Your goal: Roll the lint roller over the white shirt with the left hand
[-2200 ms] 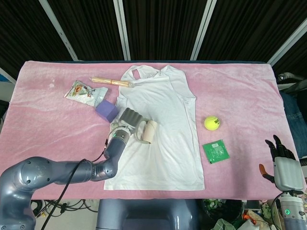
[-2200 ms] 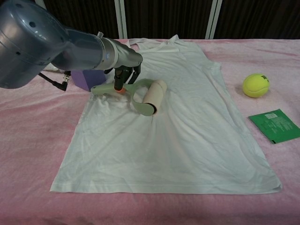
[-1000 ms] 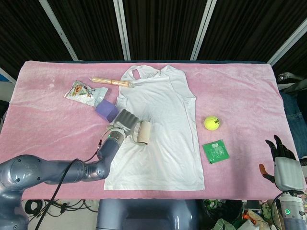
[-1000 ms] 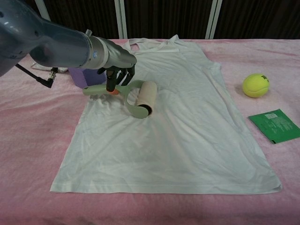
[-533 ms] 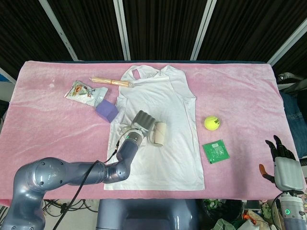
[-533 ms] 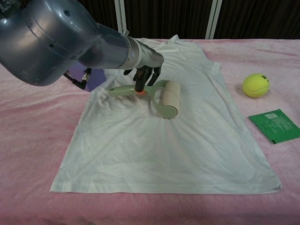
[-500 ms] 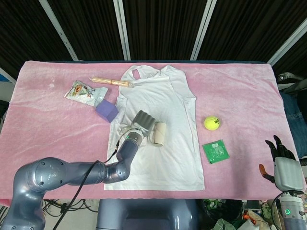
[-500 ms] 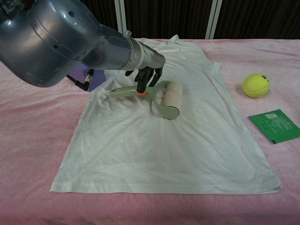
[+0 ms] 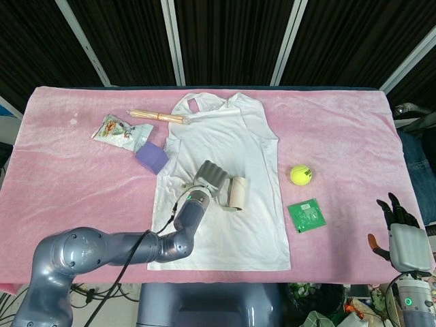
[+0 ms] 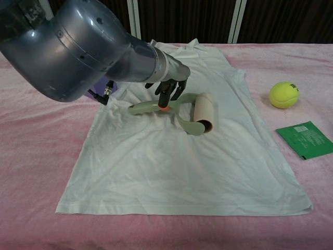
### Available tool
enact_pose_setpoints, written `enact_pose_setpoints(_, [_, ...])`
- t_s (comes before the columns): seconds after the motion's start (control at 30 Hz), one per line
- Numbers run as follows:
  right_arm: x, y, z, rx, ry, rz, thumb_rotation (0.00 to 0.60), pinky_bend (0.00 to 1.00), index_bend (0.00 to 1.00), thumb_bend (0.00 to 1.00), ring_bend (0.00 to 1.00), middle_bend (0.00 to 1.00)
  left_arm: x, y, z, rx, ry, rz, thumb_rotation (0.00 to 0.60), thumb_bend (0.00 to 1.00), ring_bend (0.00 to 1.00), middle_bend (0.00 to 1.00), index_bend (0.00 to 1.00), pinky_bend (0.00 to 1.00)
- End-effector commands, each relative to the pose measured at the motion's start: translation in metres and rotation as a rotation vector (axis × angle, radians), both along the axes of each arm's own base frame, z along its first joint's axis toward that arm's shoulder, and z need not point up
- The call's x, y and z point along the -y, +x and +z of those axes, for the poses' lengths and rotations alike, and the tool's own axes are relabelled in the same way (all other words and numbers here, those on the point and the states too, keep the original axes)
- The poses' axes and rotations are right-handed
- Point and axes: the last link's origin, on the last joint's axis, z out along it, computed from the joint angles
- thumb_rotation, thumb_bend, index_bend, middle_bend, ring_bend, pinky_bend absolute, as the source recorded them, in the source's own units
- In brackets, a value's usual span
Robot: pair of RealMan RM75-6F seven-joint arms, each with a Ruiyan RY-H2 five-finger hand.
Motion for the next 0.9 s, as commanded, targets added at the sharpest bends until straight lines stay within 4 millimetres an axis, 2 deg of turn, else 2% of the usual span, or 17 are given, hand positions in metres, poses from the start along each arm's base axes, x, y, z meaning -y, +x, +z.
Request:
enact_pose_setpoints(0.03, [0.0, 0.0, 0.0, -0.001, 0.001, -0.001, 0.6, 0.21, 0.17, 0.26, 0.15, 0.01, -0.003, -0.011, 0.012, -0.032, 0.015, 0.006, 0.6, 0.58, 0.45, 0.61, 0.62, 0.61])
enact_pose_setpoints(0.3, [0.0, 0.0, 0.0, 0.0, -0.004, -0.007, 0.6, 0.21, 0.17, 0.26, 0.15, 0.02, -0.002, -0.045, 0.044, -0.115, 0.01, 0.008, 0.6, 0.58, 0.45, 0.61, 0.62, 0.61])
enact_pose_setpoints(0.6, [0.0, 0.0, 0.001, 0.003, -0.01, -0.009, 0.6, 0.21, 0.17, 0.26, 0.15, 0.01, 0.004, -0.108, 0.076, -0.221, -0.005, 0.057, 0.6, 0.58, 0.45, 0.61, 0.61, 0.61])
enact_pose_setpoints(0.77, [0.0, 0.0, 0.0, 0.003, -0.006, -0.009, 0.6, 0.21, 0.17, 0.26, 0.15, 0.01, 0.001, -0.13, 0.088, -0.238, 0.008, 0.07, 0.6, 0.58, 0.45, 0.61, 0.61, 0.61])
enact_pose_setpoints(0.9, [0.0, 0.0, 0.001, 0.003, -0.008, -0.01, 0.6, 0.21, 0.18, 0.26, 0.15, 0.01, 0.0, -0.132, 0.086, -0.22, 0.004, 0.067, 0.6, 0.58, 0.45, 0.61, 0.61, 0.61])
